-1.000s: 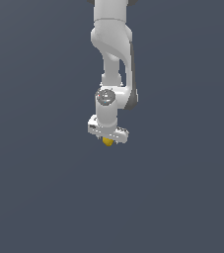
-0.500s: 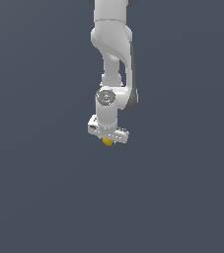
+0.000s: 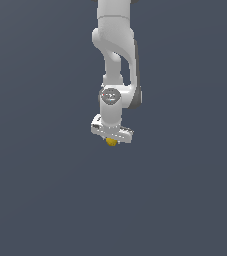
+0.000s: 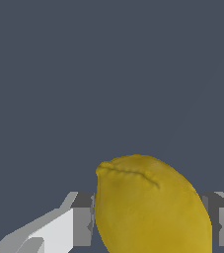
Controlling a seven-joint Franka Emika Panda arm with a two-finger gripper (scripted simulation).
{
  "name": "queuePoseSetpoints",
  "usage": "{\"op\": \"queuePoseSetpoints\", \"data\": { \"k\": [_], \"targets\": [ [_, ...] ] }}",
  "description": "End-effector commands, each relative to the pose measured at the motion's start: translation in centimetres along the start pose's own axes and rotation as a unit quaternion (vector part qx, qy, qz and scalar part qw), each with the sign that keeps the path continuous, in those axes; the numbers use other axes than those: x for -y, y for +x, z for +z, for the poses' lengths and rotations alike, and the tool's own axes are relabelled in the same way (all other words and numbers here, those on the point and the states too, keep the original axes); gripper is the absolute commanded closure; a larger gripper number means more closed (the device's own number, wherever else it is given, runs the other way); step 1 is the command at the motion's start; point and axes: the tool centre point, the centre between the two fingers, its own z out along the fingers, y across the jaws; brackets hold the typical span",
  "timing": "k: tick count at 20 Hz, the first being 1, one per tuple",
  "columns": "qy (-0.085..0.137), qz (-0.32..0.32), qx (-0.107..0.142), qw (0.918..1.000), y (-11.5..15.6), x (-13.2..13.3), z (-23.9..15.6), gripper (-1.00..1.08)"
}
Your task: Pick up the object and move it to a goal position.
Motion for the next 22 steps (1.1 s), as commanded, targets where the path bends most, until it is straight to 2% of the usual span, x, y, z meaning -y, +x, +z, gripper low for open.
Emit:
{"op": "queuePoseSetpoints", "data": {
  "k": [1, 8, 22],
  "targets": [
    [0.000, -0.001, -0.001, 1.0000, -0.6, 0.9, -0.8, 1.08],
    [0.000, -0.001, -0.001, 1.0000, -3.6, 5.0, -4.5, 1.08],
    [-0.001, 0.000, -0.001, 1.0000, -11.5, 16.3, -14.8, 1.08]
  ]
}}
